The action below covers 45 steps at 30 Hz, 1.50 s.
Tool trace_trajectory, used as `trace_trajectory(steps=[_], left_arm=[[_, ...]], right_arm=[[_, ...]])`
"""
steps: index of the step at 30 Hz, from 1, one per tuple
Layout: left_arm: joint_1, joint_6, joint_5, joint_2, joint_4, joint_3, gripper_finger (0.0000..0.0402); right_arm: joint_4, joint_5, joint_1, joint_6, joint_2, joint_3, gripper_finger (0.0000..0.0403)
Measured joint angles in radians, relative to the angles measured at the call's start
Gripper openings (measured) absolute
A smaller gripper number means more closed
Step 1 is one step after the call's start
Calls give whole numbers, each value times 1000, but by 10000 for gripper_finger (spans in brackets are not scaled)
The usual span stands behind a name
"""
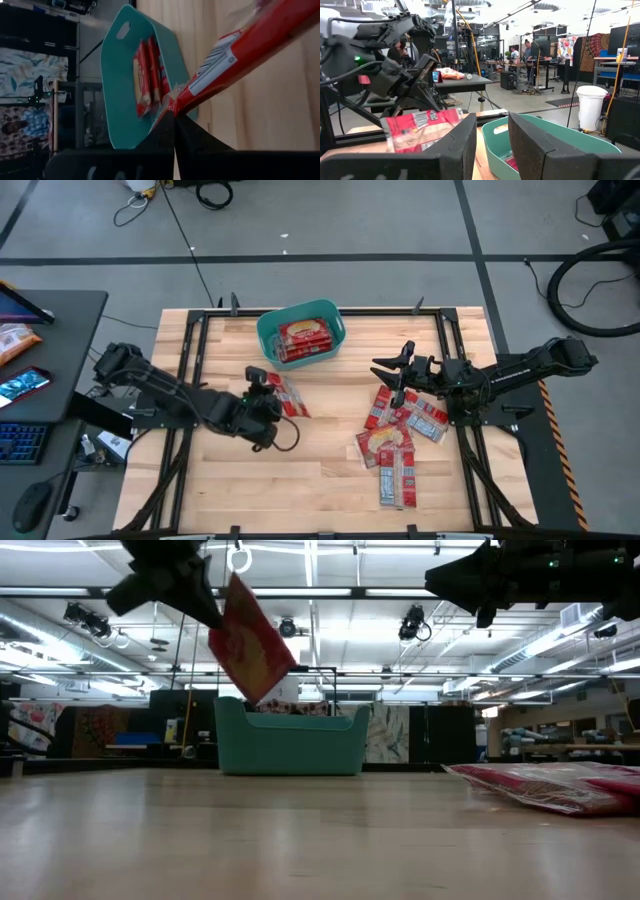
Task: Sort popcorn bags into baskets
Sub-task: Put the red popcorn bag into the green bin
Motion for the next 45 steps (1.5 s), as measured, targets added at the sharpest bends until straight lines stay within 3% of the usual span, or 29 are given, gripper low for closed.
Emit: trace_trajectory(steps=[6, 12, 21, 29, 34, 45], left_arm=[[94, 157, 127, 0, 155, 0, 0], [182, 306, 183, 0, 311, 0, 0], [441, 440, 332, 0, 502, 0, 0], [691, 314, 396, 22, 594, 0, 5], [809, 215, 436, 65, 513, 0, 7], [847, 123, 489, 96, 427, -1, 11]], right_arm=[[1, 0, 0, -3, 0, 0, 119], [1, 0, 0, -10, 0, 0, 119], [1, 0, 0, -10, 0, 0, 119], [6, 0, 0, -29, 0, 0, 119], [6, 0, 0, -29, 0, 0, 119], [23, 4, -7, -31, 16, -1, 119]])
